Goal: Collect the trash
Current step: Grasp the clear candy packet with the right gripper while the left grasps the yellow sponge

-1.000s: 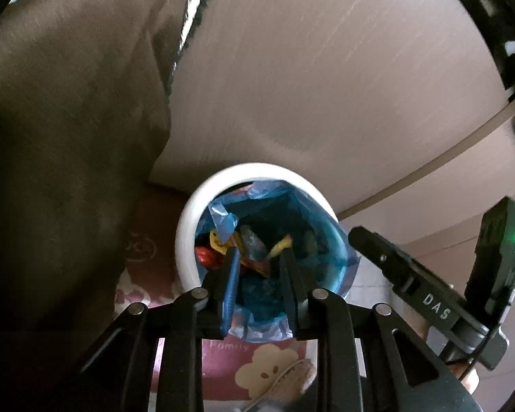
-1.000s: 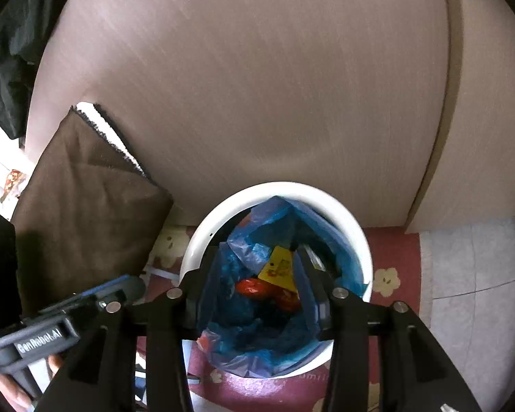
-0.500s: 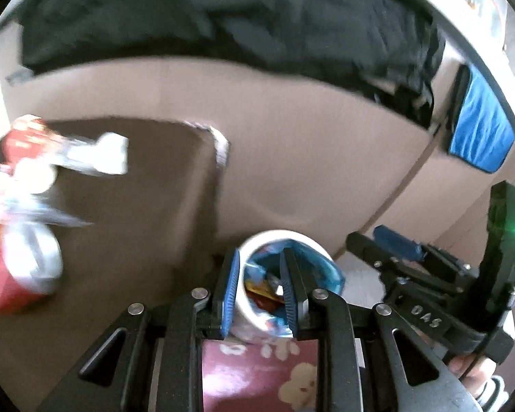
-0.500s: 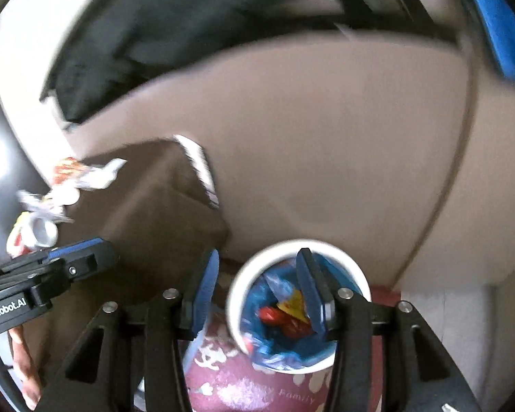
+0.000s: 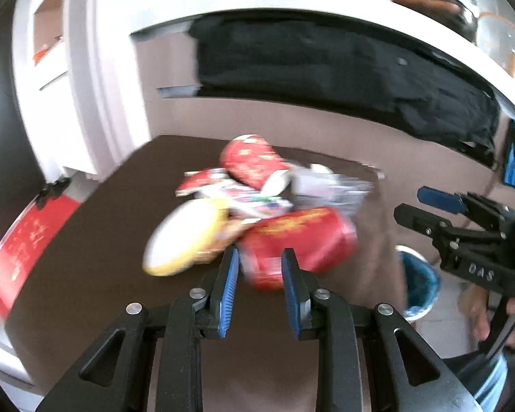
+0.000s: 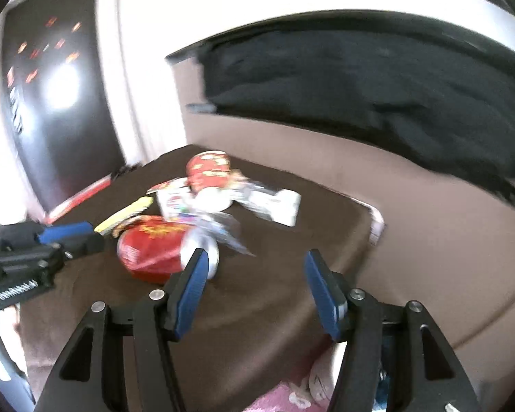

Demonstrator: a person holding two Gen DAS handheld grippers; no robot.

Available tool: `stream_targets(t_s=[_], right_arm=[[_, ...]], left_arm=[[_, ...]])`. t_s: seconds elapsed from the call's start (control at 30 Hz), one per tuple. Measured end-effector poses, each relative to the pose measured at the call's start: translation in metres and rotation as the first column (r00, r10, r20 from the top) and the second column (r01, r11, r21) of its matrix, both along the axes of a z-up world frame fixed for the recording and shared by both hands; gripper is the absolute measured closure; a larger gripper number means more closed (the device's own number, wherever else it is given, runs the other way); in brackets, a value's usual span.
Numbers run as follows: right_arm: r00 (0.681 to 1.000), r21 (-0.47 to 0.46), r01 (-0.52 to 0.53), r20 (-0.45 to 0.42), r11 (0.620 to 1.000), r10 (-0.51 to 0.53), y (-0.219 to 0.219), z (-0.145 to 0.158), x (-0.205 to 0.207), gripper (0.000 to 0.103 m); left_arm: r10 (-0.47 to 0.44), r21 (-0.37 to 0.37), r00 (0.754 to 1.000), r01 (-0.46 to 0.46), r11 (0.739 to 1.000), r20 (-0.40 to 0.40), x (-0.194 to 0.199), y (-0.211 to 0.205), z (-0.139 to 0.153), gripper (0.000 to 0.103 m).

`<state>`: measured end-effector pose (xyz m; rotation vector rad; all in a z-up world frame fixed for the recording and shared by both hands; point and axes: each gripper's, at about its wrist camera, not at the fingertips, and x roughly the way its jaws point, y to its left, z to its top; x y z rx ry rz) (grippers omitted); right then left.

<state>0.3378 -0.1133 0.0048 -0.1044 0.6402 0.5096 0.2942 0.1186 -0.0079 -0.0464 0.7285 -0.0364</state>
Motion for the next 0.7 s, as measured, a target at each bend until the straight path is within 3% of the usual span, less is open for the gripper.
stream_targets(t_s=[0.1, 0.3, 0.33, 0.37, 0.4, 0.5, 0.6, 0.7], right_arm=[[0.998, -0.033, -0.057, -0.02, 0.998, 0.056, 0.033, -0.006, 0.016, 0.047], [0.997, -0.086, -0.061, -0.057, 0.994, 0.056, 0.072, -0.019, 0.056, 0.048], [0.996, -0.094, -0.061, -0.07, 0.994, 0.055, 0.075, -0.022, 0.061, 0.058], [0.995, -0.103, -0.056, -0.084, 0.993, 0.048, 0.077, -0.025, 0.066, 0.079], [0.995, -0.112, -0.048, -0.089, 0.992, 0.038, 0.078, -0.026, 0.068, 0.088], [0.998, -0.125, -0.028, -0.065, 0.992, 0.02, 0.071, -0.021, 0.063, 0.094], [1.0, -0.124, 0.008, -0.018, 0.992, -0.01, 0.053, -0.009, 0.053, 0.095], [0.999, -0.092, 0.033, -0.016, 0.995, -0.035, 0.031, 0.001, 0.046, 0.095]], left_arm=[[0.0, 0.003, 1.0, 0.0, 1.0, -0.009, 0.001, 0.031, -0.011, 0.074], [-0.092, -0.096, 0.995, 0.088, 0.991, -0.042, -0.002, 0.053, -0.033, 0.074], [-0.105, -0.125, 0.993, 0.098, 0.987, -0.05, -0.002, 0.054, -0.036, 0.074], [-0.117, -0.161, 0.992, 0.106, 0.981, -0.057, -0.001, 0.054, -0.04, 0.074], [-0.124, -0.189, 0.99, 0.11, 0.976, -0.064, 0.001, 0.054, -0.041, 0.074], [-0.119, -0.232, 0.991, 0.102, 0.967, -0.059, 0.007, 0.054, -0.043, 0.074], [-0.116, -0.171, 0.993, 0.111, 0.979, -0.021, 0.012, 0.053, -0.038, 0.074], [-0.15, -0.013, 0.988, 0.151, 0.988, 0.032, 0.011, 0.05, -0.033, 0.074]])
